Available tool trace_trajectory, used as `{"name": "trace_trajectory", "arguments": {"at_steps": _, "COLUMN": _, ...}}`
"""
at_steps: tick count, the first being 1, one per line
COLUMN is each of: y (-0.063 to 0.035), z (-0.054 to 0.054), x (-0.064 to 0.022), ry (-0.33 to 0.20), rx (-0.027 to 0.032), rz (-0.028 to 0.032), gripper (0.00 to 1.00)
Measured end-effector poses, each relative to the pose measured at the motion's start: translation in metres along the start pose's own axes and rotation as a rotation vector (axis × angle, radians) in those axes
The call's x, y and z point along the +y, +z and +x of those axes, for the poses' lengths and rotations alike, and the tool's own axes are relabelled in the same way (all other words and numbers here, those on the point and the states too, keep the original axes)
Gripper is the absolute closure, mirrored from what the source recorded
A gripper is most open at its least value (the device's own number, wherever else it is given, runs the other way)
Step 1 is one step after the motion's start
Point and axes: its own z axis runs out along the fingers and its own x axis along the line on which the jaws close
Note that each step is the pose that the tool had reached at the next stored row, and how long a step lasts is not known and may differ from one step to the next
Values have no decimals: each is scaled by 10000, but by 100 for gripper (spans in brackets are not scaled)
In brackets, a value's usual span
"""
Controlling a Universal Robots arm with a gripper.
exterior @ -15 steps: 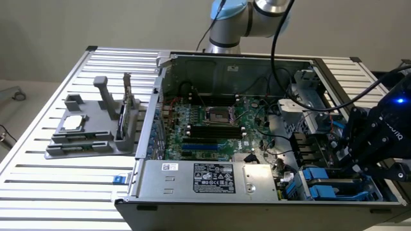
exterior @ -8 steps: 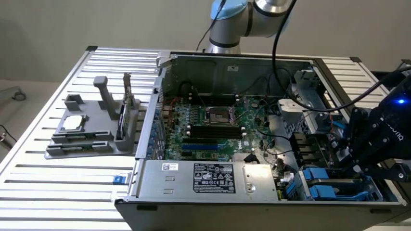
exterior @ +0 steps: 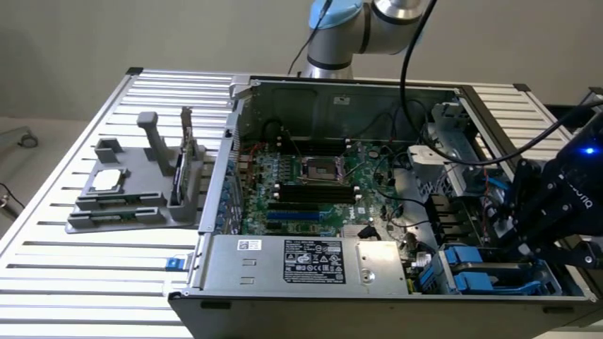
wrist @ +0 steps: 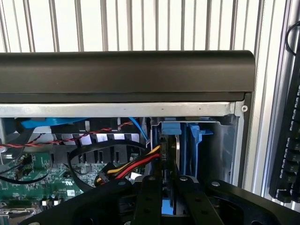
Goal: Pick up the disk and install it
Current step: 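Insert the first disk wire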
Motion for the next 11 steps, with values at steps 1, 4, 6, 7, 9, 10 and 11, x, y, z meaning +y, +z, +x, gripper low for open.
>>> {"name": "trace_trajectory", "arguments": {"at_steps": 1, "y": 4, "z": -5, "x": 1, "ry": 8, "rx": 2, "rz": 1, "gripper": 83}}
{"name": "trace_trajectory", "arguments": {"at_steps": 4, "y": 12, "z": -18, "x": 2, "ry": 36, "rx": 4, "rz": 9, "gripper": 83}}
{"name": "trace_trajectory", "arguments": {"at_steps": 6, "y": 12, "z": -18, "x": 2, "ry": 63, "rx": 6, "rz": 16, "gripper": 83}}
{"name": "trace_trajectory", "arguments": {"at_steps": 7, "y": 12, "z": -19, "x": 2, "ry": 73, "rx": 8, "rz": 19, "gripper": 83}}
{"name": "trace_trajectory", "arguments": {"at_steps": 9, "y": 12, "z": -18, "x": 3, "ry": 93, "rx": 9, "rz": 28, "gripper": 83}}
{"name": "trace_trajectory", "arguments": {"at_steps": 10, "y": 11, "z": -18, "x": 3, "ry": 101, "rx": 10, "rz": 31, "gripper": 83}}
{"name": "trace_trajectory", "arguments": {"at_steps": 11, "y": 10, "z": -19, "x": 3, "ry": 110, "rx": 12, "rz": 36, "gripper": 83}}
